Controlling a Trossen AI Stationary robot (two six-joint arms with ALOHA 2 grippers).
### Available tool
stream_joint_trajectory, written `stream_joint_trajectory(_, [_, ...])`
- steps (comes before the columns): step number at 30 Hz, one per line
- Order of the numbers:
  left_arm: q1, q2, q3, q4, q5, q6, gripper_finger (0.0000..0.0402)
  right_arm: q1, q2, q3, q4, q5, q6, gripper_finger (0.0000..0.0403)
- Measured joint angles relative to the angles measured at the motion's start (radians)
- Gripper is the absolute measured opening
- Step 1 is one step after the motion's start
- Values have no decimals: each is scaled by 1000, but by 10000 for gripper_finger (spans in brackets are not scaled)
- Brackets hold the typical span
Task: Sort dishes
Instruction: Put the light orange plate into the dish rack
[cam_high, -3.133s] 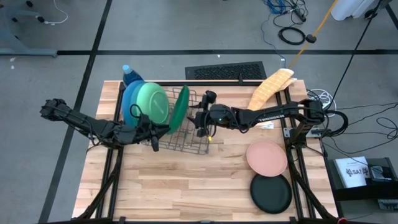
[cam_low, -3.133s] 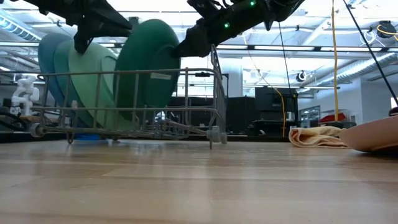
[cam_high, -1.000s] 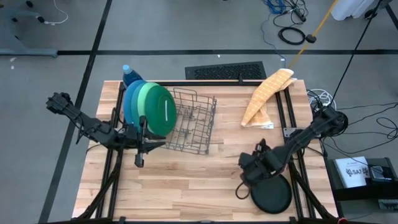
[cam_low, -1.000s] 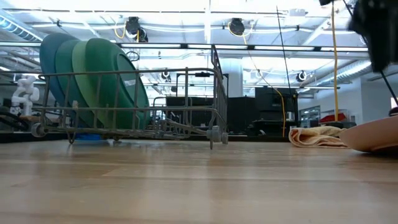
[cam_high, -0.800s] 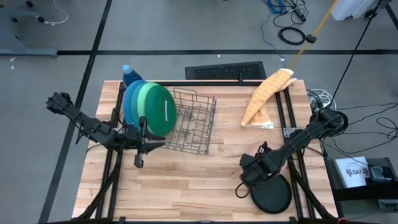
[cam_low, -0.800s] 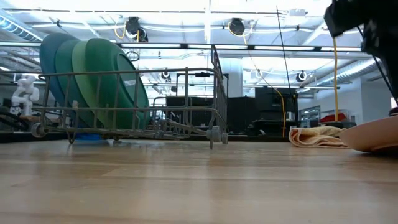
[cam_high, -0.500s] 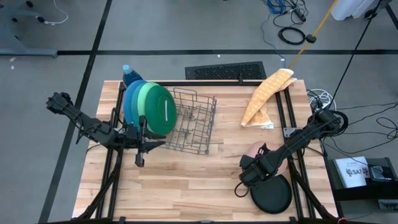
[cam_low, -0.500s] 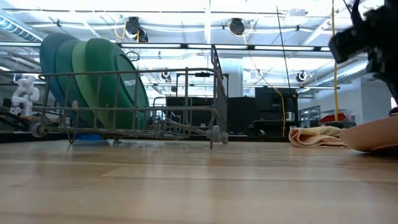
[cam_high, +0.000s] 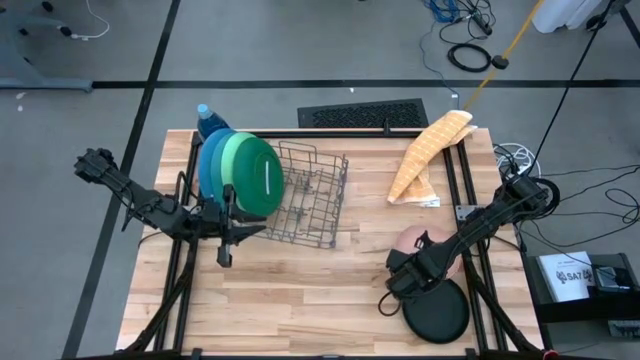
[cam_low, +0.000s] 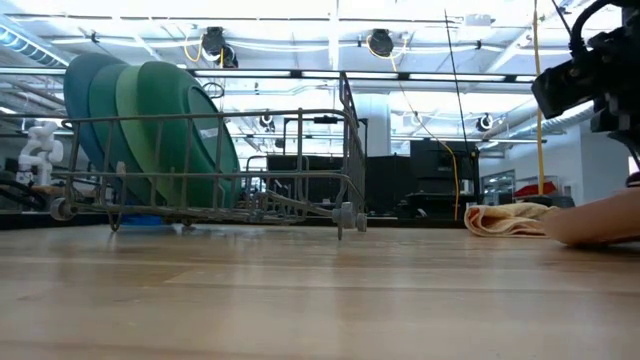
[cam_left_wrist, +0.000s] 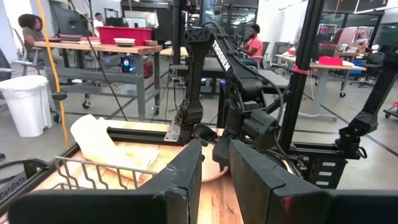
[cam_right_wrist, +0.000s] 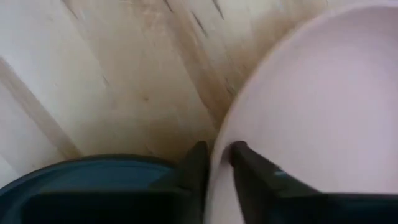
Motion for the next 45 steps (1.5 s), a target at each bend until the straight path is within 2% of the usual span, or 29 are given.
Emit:
stream_joint_trajectory(3, [0,0,0,0,-1,0,83,0,-2,1,-19,16,-16,17])
stream_joint_trajectory(7, [0,0,0,0,-1,0,83,-1,-2,41,-80,13,-44,16])
stream_joint_trajectory(10, [0,0,0,-1,-1,0,83,0,-2,126,-177,7,-87,7])
stream_joint_trajectory(17, [0,10,0,2,-1,27,83,-13,0,472,-388,17,-319,4])
stream_joint_trajectory(20, [1,28,0,3,36,43,83,-28,0,650,-431,19,-439,3])
stream_joint_trajectory(25, [10,82,-1,25,61,129,83,-67,0,917,-428,19,-710,3])
stream_joint_trajectory(28, [31,113,-1,68,61,158,83,-95,-3,1027,-398,17,-865,3])
stream_joint_trajectory(31, [61,133,-1,112,134,208,83,-133,-3,1078,-367,-30,-988,3])
stream_joint_trajectory(36, [128,144,-1,150,247,242,92,-196,6,1082,-318,-145,-1127,3])
stream_joint_trajectory(40, [167,150,-1,188,370,259,126,-241,25,1081,-298,-205,-1209,3])
stream_joint_trajectory(45, [198,193,-1,175,433,284,165,-294,47,1081,-254,-270,-1290,3])
